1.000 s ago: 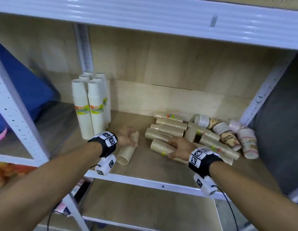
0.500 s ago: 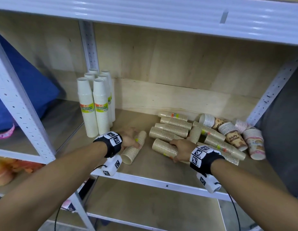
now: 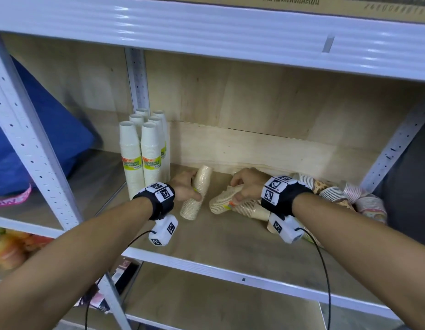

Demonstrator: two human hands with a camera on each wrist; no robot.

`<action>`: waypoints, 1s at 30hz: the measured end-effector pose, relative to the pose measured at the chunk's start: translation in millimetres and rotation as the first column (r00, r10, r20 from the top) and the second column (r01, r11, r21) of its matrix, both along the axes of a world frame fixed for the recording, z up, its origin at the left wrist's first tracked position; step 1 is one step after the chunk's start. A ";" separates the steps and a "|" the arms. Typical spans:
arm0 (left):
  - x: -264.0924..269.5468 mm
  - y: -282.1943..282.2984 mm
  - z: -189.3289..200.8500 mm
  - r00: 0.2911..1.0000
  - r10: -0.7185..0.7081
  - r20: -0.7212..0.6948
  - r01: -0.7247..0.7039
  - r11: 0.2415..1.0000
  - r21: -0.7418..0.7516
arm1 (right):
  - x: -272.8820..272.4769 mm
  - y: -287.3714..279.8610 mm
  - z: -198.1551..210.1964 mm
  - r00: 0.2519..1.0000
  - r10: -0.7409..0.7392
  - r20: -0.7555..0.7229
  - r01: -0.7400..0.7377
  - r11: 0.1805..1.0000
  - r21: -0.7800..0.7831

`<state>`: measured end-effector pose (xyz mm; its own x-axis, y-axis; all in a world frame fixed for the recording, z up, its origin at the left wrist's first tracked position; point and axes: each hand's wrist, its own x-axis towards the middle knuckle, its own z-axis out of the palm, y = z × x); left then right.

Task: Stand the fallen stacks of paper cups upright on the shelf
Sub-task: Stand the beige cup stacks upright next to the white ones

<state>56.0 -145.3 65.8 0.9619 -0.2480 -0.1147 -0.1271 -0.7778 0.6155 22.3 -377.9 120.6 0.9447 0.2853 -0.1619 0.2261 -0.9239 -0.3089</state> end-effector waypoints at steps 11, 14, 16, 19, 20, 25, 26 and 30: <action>-1.0 -1.1 -18.2 0.997 0.036 0.064 -0.032 0.997 -0.066 | 27.3 46.2 6.1 0.997 0.044 0.069 -0.042 0.998 -0.040; -0.9 -0.2 -20.0 0.998 0.045 0.053 -0.040 0.996 -0.082 | 32.0 52.0 0.5 0.997 0.046 0.054 -0.045 0.999 -0.030; -1.1 0.8 -20.7 0.998 0.036 0.051 -0.032 0.996 -0.081 | 33.8 54.6 -1.8 0.997 0.047 0.056 -0.045 0.999 -0.025; -1.5 3.7 -14.3 1.000 0.003 0.026 -0.001 0.999 -0.051 | 33.6 56.6 -0.9 0.997 0.058 0.054 -0.056 0.998 -0.028; -1.3 5.1 -9.3 1.000 -0.013 0.017 0.013 0.999 -0.033 | 33.1 57.2 1.1 0.996 0.065 0.052 -0.064 0.997 -0.033; 0.8 9.8 34.9 0.997 -0.033 0.074 0.037 0.998 -0.053 | 30.2 59.6 18.5 0.996 0.088 0.035 -0.085 0.994 -0.073; 1.6 9.0 43.8 0.996 -0.039 0.085 0.042 0.999 -0.029 | 29.8 60.4 20.9 0.995 0.095 0.035 -0.092 0.992 -0.083; 3.8 2.9 62.3 0.989 -0.098 0.107 0.091 0.993 0.071 | 28.5 64.2 24.9 0.995 0.098 0.034 -0.093 0.988 -0.123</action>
